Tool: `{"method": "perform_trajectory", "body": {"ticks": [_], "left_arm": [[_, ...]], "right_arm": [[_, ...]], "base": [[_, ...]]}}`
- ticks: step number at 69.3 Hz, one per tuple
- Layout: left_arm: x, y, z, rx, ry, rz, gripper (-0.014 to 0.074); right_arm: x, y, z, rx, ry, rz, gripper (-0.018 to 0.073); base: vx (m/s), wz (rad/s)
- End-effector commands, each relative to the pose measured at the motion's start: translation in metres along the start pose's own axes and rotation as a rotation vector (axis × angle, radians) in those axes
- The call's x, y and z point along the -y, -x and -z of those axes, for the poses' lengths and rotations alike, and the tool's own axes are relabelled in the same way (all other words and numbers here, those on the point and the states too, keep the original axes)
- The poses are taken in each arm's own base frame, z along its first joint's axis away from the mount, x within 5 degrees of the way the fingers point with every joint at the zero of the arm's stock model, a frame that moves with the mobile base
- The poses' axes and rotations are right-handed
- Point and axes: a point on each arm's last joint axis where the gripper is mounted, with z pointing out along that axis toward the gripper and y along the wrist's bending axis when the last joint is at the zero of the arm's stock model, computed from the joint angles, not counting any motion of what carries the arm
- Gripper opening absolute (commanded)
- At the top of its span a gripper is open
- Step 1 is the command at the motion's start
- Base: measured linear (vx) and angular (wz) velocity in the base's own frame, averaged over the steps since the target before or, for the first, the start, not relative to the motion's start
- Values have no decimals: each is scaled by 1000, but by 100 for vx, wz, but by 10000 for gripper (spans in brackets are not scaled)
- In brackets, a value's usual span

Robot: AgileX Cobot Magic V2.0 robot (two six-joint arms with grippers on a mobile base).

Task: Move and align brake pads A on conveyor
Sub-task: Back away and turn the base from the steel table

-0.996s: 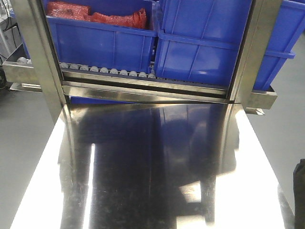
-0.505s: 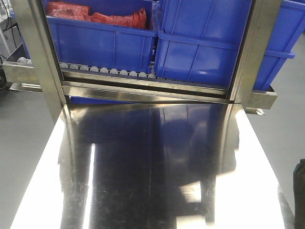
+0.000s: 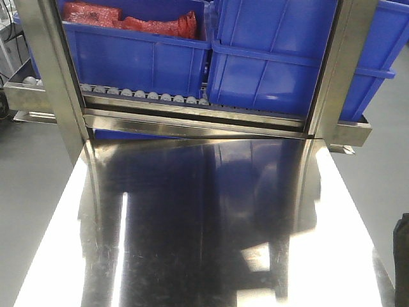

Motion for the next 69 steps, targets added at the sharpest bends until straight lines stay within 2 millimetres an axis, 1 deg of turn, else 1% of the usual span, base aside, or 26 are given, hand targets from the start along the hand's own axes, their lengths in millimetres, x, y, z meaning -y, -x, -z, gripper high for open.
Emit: {"method": "perform_trajectory", "body": {"ticks": [1,47,69], "left_arm": [[1,12,5,95,-12,-1,-6],[1,12,5,95,-12,-1,-6],[1,12,5,95,-12,-1,-6]], "right_arm": [[-2,14,5,104,8,2,-12],[-2,14,5,104,8,2,-12],[-1,13,5,95,7,2,-12]], "base": [[0,0],[-1,3],[-3,14]]}}
